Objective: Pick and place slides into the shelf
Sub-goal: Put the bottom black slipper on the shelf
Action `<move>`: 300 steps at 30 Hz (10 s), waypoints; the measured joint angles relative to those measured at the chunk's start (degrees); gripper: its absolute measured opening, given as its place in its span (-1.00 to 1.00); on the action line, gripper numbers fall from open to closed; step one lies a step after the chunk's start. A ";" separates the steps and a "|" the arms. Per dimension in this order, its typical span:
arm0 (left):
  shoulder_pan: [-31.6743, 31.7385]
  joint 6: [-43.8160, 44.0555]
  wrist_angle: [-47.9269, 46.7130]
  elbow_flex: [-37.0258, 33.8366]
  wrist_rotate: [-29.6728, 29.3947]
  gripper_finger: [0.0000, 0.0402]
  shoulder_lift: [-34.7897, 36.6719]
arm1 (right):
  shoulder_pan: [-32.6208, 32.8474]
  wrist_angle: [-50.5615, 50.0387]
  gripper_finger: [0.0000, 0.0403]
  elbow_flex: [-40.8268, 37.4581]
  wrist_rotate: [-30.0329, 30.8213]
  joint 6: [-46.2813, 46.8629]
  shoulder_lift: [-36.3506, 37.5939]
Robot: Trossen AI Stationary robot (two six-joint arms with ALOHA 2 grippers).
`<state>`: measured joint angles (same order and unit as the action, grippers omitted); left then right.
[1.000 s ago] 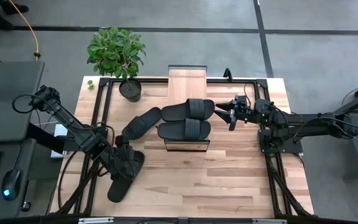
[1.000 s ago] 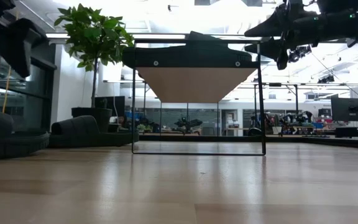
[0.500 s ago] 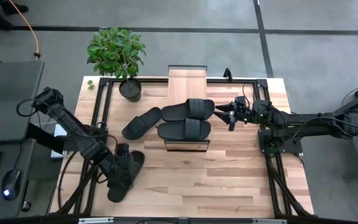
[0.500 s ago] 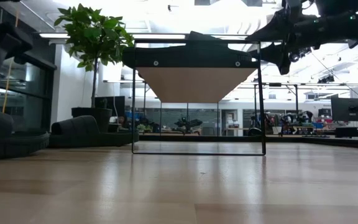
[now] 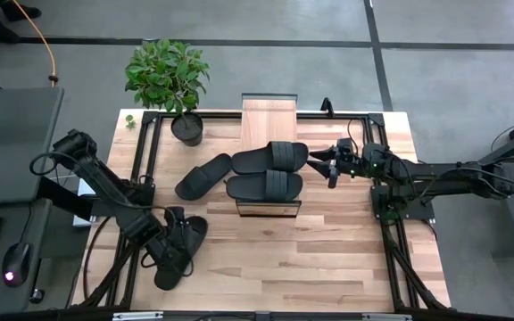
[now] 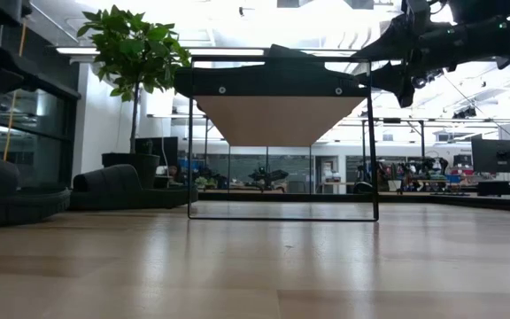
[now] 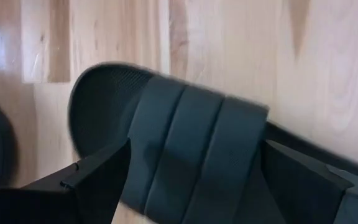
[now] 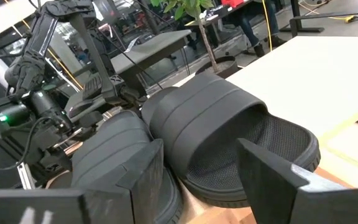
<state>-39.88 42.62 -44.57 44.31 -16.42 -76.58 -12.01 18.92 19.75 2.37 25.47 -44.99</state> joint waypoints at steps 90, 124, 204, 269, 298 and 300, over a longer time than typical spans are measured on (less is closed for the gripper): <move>-5.77 16.67 -30.28 14.84 -24.13 -0.56 -29.83 | 0.00 -3.29 -0.04 0.00 0.84 1.00 0.00; -4.36 13.15 -45.81 27.83 -34.48 -0.96 -27.42 | 8.94 11.02 -0.04 0.04 -1.40 -3.49 0.02; 4.98 -4.75 -45.45 41.90 -39.49 -0.95 -10.83 | 17.42 5.26 -0.04 3.13 13.53 -3.24 -0.07; 40.19 -45.90 4.48 55.36 -66.04 -0.95 -21.03 | 24.81 13.97 -0.04 25.29 30.23 -21.00 -30.08; 40.24 -55.88 17.57 55.39 -63.76 -0.95 -24.92 | 24.81 15.19 -0.04 25.09 26.47 -13.24 -30.03; 40.24 -55.87 17.57 55.39 -63.84 -0.95 -24.92 | 24.81 15.19 -0.04 25.09 26.33 -12.95 -30.03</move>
<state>0.36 -13.26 -27.00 99.70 -80.26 -101.49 12.80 34.11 44.84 28.70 12.53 -75.02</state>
